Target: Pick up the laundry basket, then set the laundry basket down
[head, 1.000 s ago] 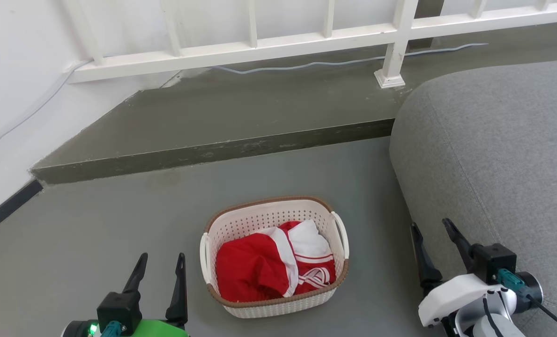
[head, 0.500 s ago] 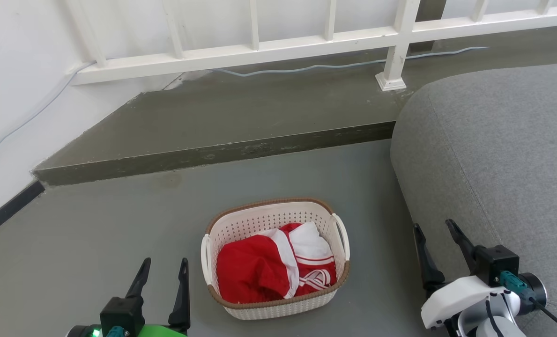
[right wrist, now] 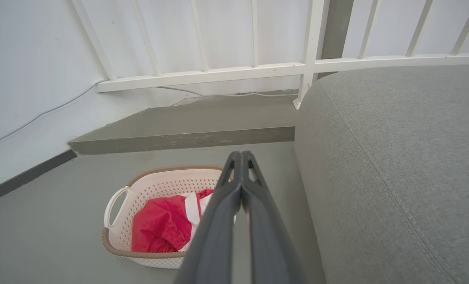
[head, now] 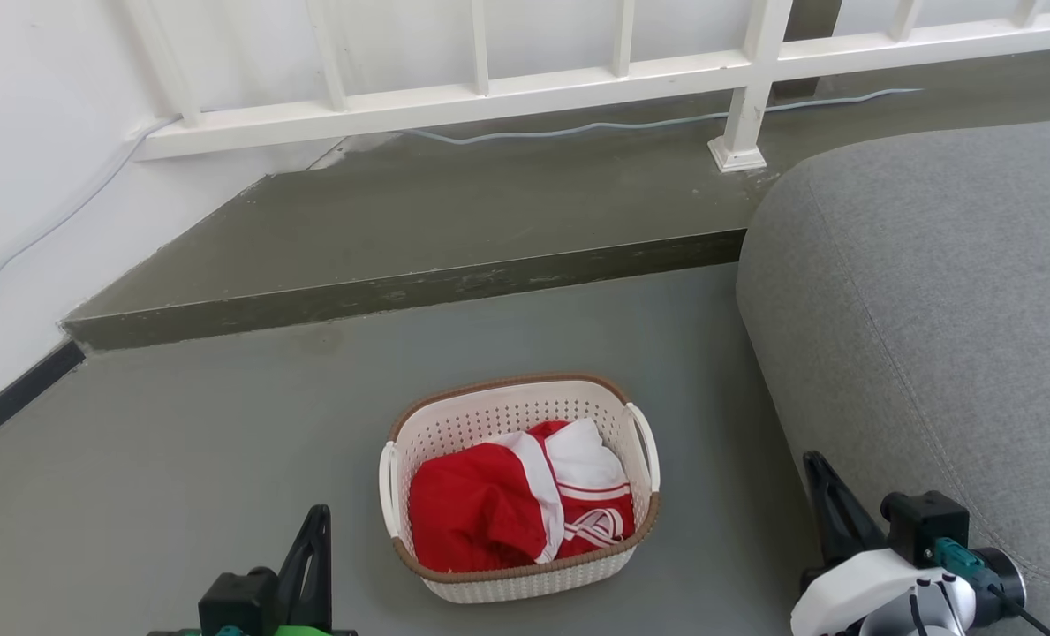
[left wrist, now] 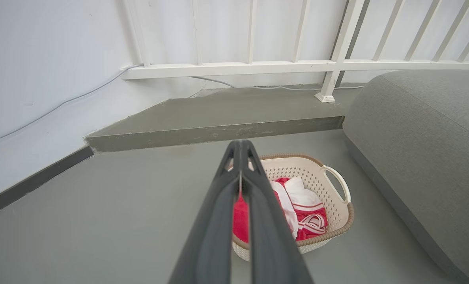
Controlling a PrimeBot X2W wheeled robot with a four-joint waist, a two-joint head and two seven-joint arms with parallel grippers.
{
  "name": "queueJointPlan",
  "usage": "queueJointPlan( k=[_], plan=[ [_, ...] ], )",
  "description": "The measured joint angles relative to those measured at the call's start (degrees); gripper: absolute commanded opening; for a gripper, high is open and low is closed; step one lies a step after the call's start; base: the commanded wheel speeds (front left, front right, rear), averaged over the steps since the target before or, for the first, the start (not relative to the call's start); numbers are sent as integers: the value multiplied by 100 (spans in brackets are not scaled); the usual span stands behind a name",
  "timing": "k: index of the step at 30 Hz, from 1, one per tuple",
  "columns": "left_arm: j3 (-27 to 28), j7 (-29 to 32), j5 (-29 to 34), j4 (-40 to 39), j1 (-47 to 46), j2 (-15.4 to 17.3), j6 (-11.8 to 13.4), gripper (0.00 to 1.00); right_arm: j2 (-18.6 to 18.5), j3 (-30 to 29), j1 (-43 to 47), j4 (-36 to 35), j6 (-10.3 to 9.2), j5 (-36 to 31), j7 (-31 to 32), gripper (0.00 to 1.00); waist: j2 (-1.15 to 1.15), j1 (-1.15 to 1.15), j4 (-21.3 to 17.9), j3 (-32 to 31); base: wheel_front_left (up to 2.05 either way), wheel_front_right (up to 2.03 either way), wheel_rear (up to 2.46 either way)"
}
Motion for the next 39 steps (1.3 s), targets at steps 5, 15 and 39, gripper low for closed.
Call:
queueJointPlan(
  k=[5, 15, 39],
  plan=[
    [0, 0, -196, -26, 32, -3, -44, 0, 16, -19, 14, -31, 54, 240, 0, 0, 0, 0, 5, 8, 0, 0, 0],
    [80, 59, -994, -141, 62, -23, -149, 0, 85, -143, 45, -129, 160, 1023, 54, 0, 0, 0, 13, 25, 0, 0, 0],
    [516, 481, -2722, -82, 5, -25, -300, 0, 151, -679, -88, -136, 396, 2781, 457, 0, 0, 0, 32, 54, 0, 0, 0]
  ],
)
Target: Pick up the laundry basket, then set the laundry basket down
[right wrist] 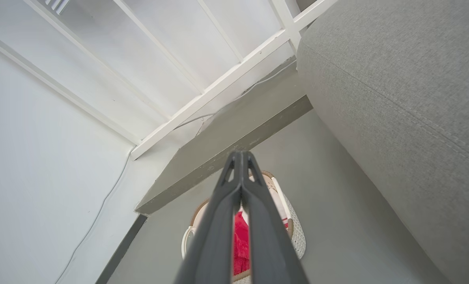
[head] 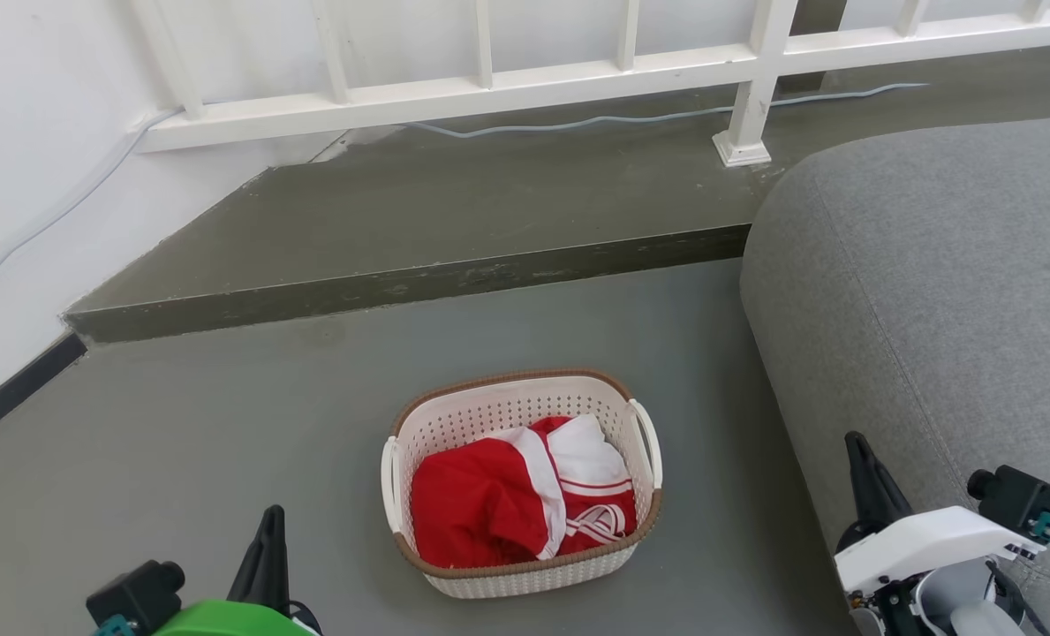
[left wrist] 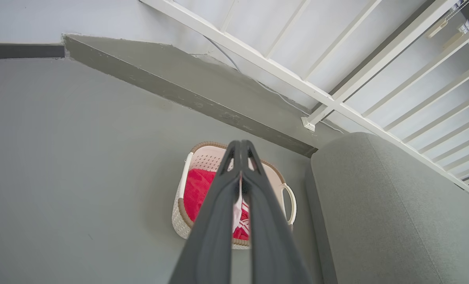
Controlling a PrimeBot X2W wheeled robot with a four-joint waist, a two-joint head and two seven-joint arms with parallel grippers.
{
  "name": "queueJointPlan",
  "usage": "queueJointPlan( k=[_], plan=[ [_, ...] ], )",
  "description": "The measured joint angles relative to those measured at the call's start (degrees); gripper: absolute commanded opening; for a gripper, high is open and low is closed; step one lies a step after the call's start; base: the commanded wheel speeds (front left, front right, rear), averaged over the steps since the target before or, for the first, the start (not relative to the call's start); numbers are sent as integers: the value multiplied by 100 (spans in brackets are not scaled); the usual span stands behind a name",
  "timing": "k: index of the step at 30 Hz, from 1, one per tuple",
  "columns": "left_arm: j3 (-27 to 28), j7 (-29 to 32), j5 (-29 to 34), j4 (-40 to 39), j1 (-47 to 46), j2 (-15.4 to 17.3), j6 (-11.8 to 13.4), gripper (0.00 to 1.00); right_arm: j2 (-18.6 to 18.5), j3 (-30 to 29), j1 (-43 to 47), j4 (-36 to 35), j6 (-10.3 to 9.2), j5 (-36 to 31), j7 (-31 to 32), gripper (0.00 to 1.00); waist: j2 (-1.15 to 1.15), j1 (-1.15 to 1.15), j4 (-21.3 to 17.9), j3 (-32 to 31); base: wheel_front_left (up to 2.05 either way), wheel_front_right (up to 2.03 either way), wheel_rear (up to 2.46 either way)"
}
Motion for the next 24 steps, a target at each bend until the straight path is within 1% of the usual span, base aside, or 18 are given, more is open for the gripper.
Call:
queueJointPlan(
  k=[7, 20, 23, 24],
  plan=[
    [124, 130, -535, 59, -90, 13, -67, 0, 2, -140, -47, 12, 58, 503, 119, 0, 0, 0, 6, 7, 0, 0, 0],
    [331, 333, -1524, 163, -238, 38, -236, 0, 20, -408, -181, 77, 252, 1512, 315, 0, 0, 0, 18, 21, 0, 0, 0],
    [369, 383, -1733, 190, -287, 41, -247, 0, 26, -463, -235, 84, 260, 1738, 369, 0, 0, 0, 20, 24, 0, 0, 0],
    [386, 386, -1792, 200, -304, 41, -253, 0, 29, -486, -244, 90, 292, 1800, 372, 0, 0, 0, 21, 25, 0, 0, 0]
  ],
)
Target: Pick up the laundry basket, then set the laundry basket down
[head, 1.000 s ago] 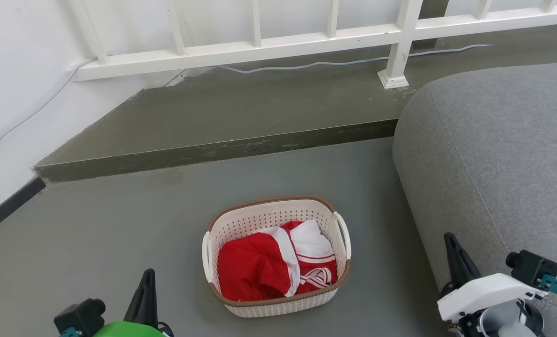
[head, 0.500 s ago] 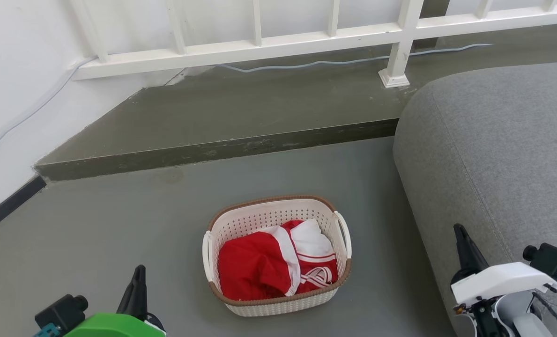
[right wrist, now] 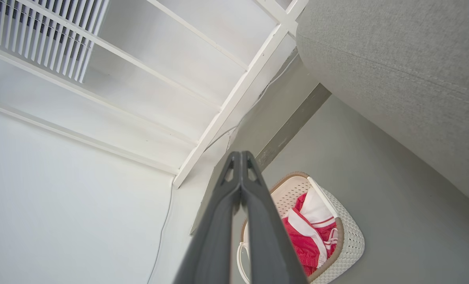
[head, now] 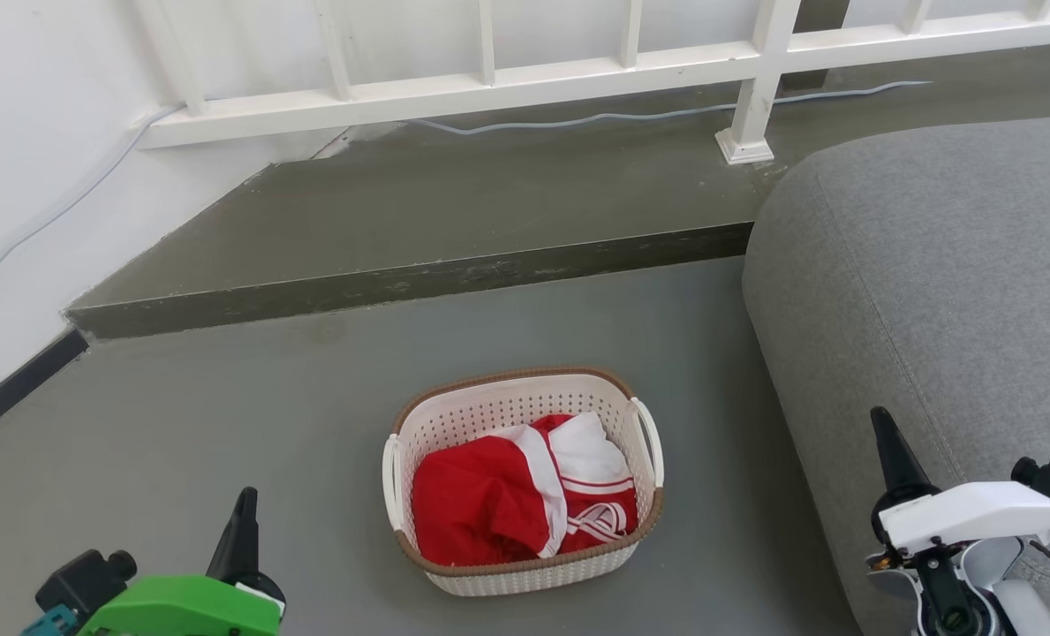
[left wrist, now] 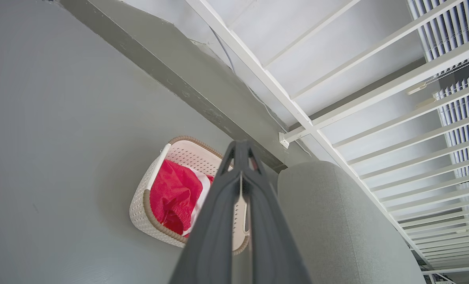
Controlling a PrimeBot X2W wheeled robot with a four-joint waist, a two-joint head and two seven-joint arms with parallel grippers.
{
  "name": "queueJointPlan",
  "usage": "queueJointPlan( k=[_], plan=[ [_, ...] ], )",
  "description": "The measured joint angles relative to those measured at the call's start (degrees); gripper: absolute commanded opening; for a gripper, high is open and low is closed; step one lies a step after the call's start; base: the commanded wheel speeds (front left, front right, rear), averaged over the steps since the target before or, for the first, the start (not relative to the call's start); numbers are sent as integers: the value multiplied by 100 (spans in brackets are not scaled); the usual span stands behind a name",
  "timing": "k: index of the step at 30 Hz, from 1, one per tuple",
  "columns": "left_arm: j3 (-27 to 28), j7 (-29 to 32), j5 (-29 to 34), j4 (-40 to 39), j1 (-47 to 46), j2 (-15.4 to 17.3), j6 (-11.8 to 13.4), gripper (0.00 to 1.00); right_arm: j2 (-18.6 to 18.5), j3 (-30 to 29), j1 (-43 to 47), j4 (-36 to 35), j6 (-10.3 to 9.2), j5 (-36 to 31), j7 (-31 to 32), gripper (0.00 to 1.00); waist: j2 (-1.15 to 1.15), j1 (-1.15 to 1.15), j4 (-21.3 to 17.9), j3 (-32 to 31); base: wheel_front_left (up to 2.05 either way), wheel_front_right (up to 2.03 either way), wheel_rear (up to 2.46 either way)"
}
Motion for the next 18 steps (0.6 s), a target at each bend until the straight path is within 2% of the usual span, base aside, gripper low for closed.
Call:
queueJointPlan(
  k=[18],
  plan=[
    [286, 268, -1307, 163, -218, 19, -229, 0, 55, -339, -168, 111, 218, 1298, 267, 0, 0, 0, 15, 16, 0, 0, 0]
  ],
)
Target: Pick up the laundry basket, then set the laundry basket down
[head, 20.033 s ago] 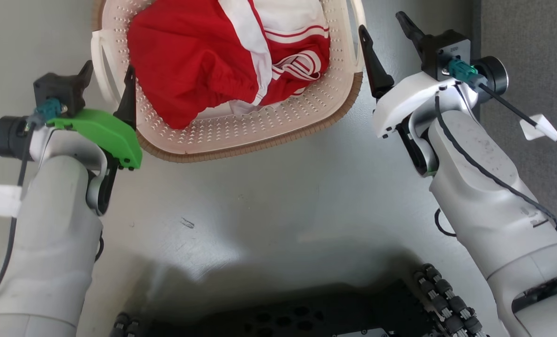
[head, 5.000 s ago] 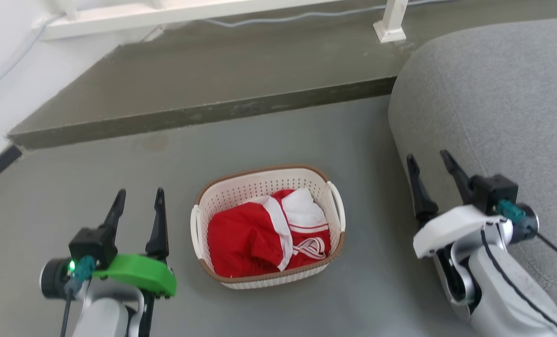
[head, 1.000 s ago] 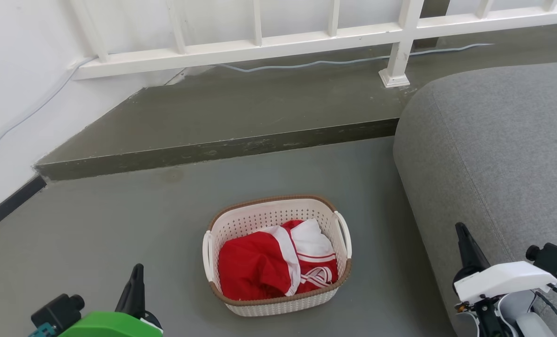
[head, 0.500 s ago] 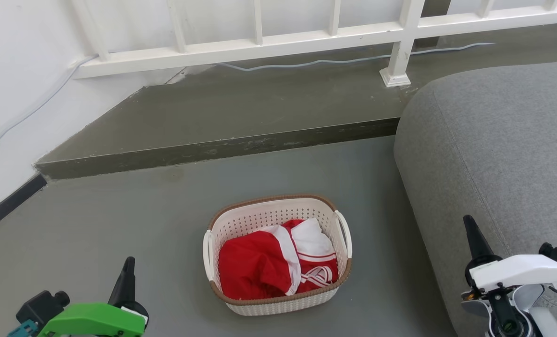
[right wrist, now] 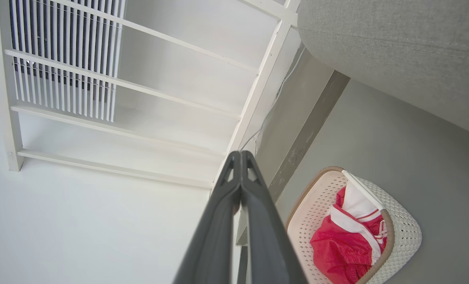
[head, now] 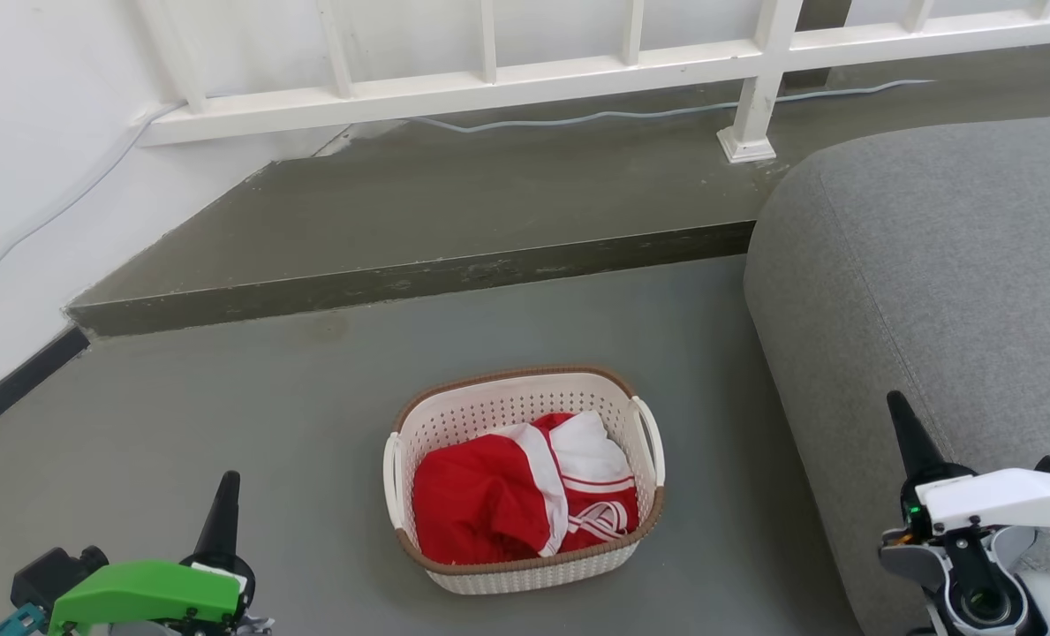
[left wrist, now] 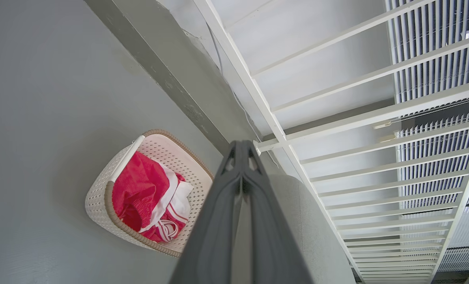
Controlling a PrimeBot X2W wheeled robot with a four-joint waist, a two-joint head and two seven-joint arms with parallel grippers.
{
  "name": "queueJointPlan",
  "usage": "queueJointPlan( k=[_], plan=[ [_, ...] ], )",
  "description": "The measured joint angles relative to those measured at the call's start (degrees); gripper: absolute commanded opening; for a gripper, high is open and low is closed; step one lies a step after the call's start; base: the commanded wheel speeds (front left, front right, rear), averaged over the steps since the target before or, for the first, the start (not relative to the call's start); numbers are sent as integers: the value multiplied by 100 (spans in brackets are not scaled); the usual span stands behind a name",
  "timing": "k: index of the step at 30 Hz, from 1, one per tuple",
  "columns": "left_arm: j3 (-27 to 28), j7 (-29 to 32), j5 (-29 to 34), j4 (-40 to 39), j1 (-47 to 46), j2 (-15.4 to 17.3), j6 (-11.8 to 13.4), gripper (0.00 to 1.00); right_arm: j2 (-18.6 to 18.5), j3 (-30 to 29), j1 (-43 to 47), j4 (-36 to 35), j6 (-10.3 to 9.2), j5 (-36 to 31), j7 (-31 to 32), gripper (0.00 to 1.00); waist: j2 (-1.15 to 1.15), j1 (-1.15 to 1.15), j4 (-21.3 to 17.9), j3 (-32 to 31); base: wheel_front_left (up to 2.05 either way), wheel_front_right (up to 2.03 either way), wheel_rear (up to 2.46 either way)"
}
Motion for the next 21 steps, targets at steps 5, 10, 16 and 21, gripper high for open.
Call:
queueJointPlan(
  k=[5, 10, 16, 21],
  plan=[
    [64, 84, -350, 55, -72, 2, -48, 0, 8, -100, -61, 32, 76, 355, 69, 0, 0, 0, 4, 5, 0, 0, 0],
    [155, 160, -708, 97, -125, 4, -121, 0, 24, -193, -94, 64, 155, 710, 132, 0, 0, 0, 8, 9, 0, 0, 0],
    [234, 241, -1112, 137, -206, 7, -182, 0, 43, -310, -186, 90, 236, 1132, 216, 0, 0, 0, 13, 14, 0, 0, 0],
    [319, 328, -1468, 182, -265, 10, -234, 0, 66, -408, -218, 123, 298, 1483, 275, 0, 0, 0, 18, 19, 0, 0, 0]
  ],
)
